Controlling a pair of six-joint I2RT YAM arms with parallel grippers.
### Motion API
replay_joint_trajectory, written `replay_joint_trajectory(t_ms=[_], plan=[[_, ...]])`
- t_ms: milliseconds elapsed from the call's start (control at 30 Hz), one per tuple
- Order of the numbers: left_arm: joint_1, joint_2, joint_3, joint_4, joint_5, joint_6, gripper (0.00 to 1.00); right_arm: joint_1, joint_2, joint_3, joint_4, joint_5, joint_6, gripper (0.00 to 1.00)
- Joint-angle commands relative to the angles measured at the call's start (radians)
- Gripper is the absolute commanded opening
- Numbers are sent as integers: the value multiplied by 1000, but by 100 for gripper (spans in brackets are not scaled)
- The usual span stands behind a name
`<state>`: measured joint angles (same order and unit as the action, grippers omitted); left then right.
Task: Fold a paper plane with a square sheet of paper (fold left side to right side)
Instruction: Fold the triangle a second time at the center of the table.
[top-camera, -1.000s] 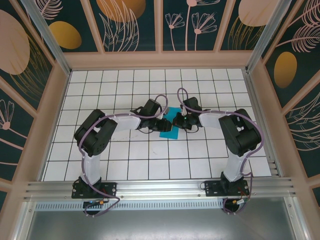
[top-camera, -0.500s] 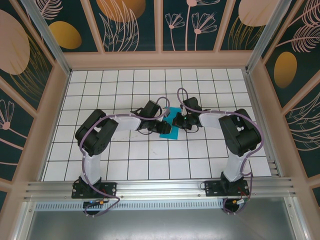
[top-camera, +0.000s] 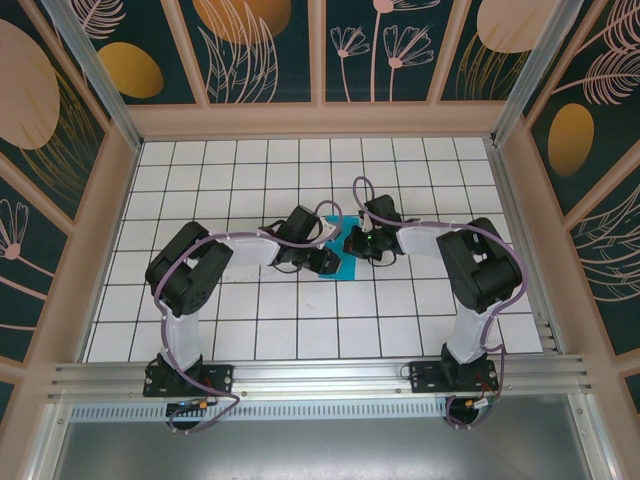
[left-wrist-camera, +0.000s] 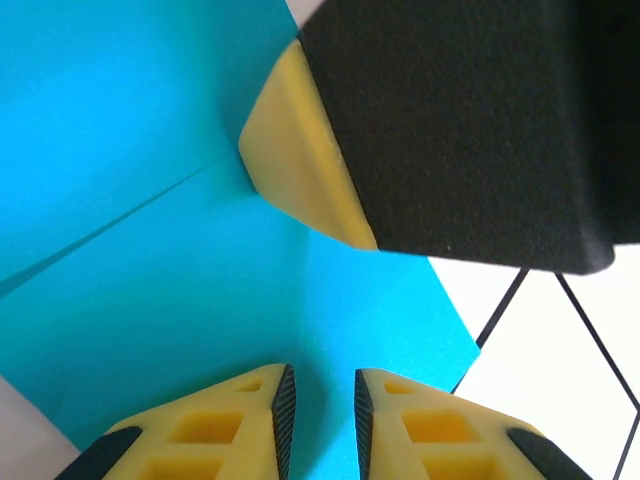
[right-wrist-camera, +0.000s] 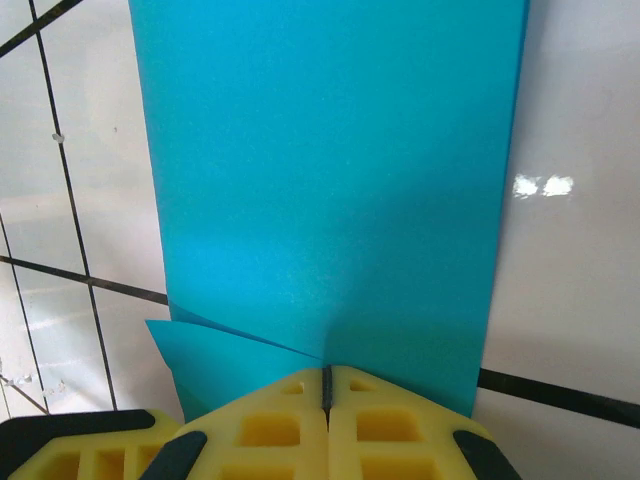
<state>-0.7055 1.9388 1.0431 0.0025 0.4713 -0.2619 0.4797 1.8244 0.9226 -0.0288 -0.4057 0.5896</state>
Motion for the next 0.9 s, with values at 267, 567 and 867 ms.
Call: replay_joint_trajectory(t_ms=[267, 567, 867], plan=[[-29, -86, -186, -189, -24, -38, 27, -6, 48, -12, -89, 66, -1, 5], [-28, -181, -267, -134, -13, -91, 27, -7, 38, -22, -63, 39, -6, 5], [50, -390, -257, -91, 80, -139, 32, -7, -65, -10, -26, 9, -18, 8]])
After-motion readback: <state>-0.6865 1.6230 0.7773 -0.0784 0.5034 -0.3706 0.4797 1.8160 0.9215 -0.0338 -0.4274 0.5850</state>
